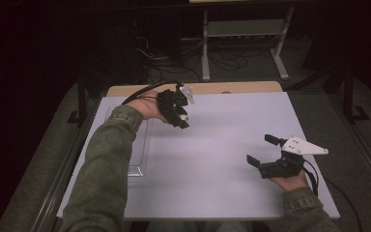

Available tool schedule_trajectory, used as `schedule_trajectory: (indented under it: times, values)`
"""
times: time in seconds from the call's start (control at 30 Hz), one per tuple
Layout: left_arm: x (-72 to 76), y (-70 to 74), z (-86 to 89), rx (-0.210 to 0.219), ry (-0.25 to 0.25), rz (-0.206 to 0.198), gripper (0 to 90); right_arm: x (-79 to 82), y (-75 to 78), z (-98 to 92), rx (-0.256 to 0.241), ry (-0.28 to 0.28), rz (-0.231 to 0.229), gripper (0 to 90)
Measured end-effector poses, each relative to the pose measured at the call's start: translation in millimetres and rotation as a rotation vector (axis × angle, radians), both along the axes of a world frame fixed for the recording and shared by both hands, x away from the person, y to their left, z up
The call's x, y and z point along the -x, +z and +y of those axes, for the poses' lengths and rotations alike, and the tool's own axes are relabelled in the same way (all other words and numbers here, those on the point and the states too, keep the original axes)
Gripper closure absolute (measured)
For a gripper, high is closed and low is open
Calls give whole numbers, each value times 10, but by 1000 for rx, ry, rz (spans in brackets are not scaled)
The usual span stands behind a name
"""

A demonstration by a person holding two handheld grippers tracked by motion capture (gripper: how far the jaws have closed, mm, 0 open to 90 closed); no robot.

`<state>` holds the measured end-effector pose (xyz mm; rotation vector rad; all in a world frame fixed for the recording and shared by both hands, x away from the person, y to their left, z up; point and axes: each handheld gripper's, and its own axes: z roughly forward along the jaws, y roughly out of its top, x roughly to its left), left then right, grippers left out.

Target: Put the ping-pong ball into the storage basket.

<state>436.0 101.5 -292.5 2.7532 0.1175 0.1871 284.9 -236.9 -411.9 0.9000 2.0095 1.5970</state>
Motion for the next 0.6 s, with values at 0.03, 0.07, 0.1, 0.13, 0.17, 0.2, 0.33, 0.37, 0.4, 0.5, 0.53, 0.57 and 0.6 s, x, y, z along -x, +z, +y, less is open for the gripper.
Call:
schedule_trajectory:
  times: [0.03, 0.07, 0.1, 0.13, 0.17, 0.2, 0.33, 0.37, 0.4, 0.5, 0.53, 0.57, 0.6]
  values:
    - [17, 34, 0, -6, -7, -3, 505, 3, 1, 3, 1, 1, 0, 0]
    - [34, 64, 1, -7, -8, -4, 505, 2, 0, 7, 3, 2, 0, 0]
    - [45, 95, 2, -5, -11, -8, 506, 0, -3, 12, 3, 4, 0, 0]
    - [57, 123, 6, -3, -10, -10, 505, -2, -6, 16, 5, 7, 2, 0]
    - [61, 152, 11, -6, -15, -15, 505, -2, -7, 17, 6, 8, 3, 0]
    - [67, 176, 17, -7, -13, -18, 506, -2, -8, 18, 6, 9, 4, 0]
    - [101, 261, 52, 1, -4, -31, 505, 4, -7, 6, 0, 5, 6, 0]
    - [113, 286, 68, 4, -5, -31, 505, 5, -8, 4, -3, 6, 6, 0]
    - [129, 300, 80, 6, -1, -31, 505, 8, -10, 0, -7, 7, 9, 0]
    - [162, 348, 117, 11, 0, -36, 505, 6, -13, -11, -13, 5, 10, 0]
    - [171, 363, 130, 17, 4, -36, 505, 5, -13, -15, -14, 5, 10, 0]
    - [174, 380, 142, 16, 1, -39, 505, 4, -12, -19, -17, 3, 11, 0]
    - [179, 386, 152, 23, 6, -38, 505, 2, -11, -21, -17, 2, 10, 0]
